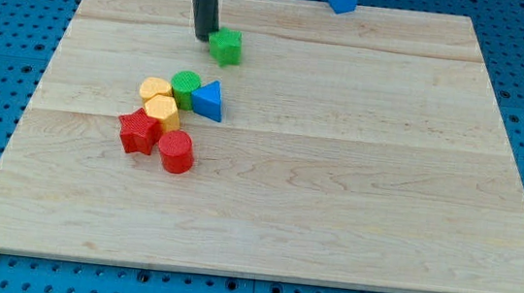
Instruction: Push the green star to the group of blocks
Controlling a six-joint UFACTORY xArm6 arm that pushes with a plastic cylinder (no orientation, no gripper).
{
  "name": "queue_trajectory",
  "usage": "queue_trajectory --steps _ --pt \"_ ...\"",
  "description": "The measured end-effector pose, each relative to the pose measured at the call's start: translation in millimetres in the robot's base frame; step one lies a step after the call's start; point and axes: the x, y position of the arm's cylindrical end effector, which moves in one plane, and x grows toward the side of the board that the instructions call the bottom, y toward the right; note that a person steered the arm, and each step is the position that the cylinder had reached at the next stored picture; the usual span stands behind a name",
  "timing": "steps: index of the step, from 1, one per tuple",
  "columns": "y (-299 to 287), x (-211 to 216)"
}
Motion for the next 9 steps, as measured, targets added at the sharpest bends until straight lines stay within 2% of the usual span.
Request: queue_trajectory --steps 1,2,3,4,5,6,8,9 --pt "84.4 11.9" --pt "94.4 13.5" --pt "115.8 96.4" --pt "132.2 116.7" --pt "158.9 156.1" --pt "180.1 172.3" --pt "123.0 184.6" --pt "76.6 177.8"
